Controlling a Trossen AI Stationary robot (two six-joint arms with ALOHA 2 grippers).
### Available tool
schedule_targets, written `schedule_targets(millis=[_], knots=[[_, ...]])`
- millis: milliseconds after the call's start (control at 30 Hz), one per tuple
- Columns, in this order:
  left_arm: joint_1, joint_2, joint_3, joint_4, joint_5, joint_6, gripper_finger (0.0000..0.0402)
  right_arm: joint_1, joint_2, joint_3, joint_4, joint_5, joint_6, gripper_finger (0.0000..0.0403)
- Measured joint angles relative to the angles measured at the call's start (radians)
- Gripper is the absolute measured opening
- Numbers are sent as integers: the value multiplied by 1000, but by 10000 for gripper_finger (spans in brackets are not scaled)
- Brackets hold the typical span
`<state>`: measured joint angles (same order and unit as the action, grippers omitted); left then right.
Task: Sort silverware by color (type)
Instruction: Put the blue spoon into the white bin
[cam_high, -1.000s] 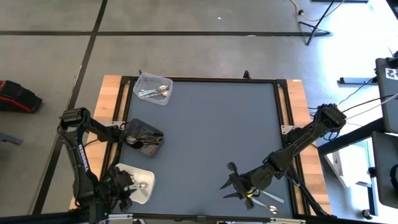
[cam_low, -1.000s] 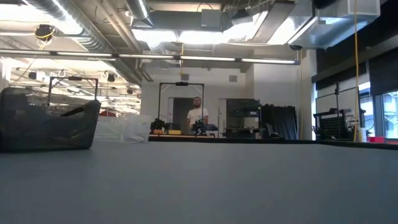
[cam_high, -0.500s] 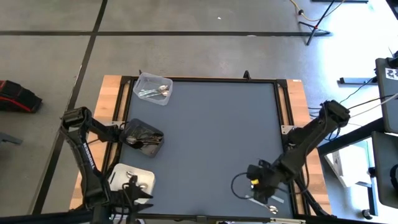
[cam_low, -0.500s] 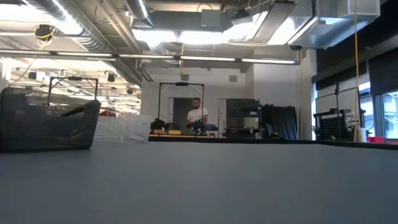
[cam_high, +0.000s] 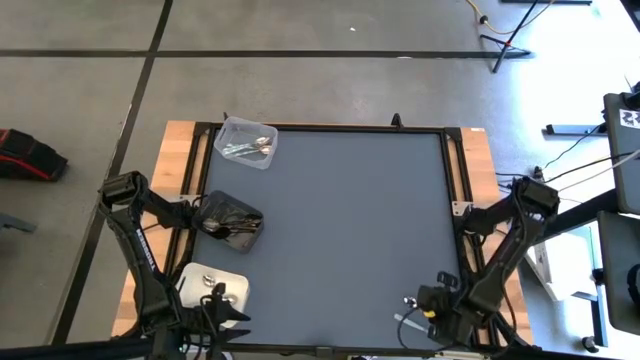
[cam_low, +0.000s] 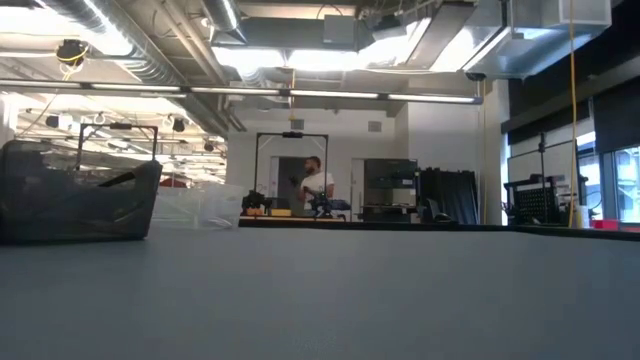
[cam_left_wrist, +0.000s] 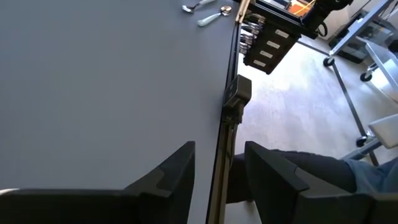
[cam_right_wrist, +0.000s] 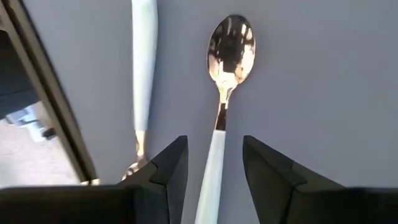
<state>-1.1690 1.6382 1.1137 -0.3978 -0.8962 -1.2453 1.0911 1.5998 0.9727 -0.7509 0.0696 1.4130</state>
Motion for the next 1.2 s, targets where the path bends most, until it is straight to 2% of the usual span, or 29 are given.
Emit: schedule_targets(millis=[300,400,533,600,700,867,1033,1100,1200], knots=[[4,0,0,-14,0,6,134,1,111,0,8,3,-5,138],[4,0,0,-13,0,47,134,-11,119,1,22,-14,0,105],[6,0,0,-13,-2,88,132,-25,120,1,23,-22,-37,22],[7,0,0,-13,-2,101,129,-33,119,2,21,-24,-68,12],[11,0,0,-13,-1,103,124,-58,117,7,17,-43,-114,25],[20,0,0,-13,-18,107,125,-113,74,52,16,65,-262,7],[57,0,0,-10,-2,134,126,-169,53,140,30,304,-475,14],[76,0,0,-9,27,150,126,-190,52,165,90,400,-578,13],[104,0,0,-6,39,189,126,-225,51,161,279,510,-792,5]])
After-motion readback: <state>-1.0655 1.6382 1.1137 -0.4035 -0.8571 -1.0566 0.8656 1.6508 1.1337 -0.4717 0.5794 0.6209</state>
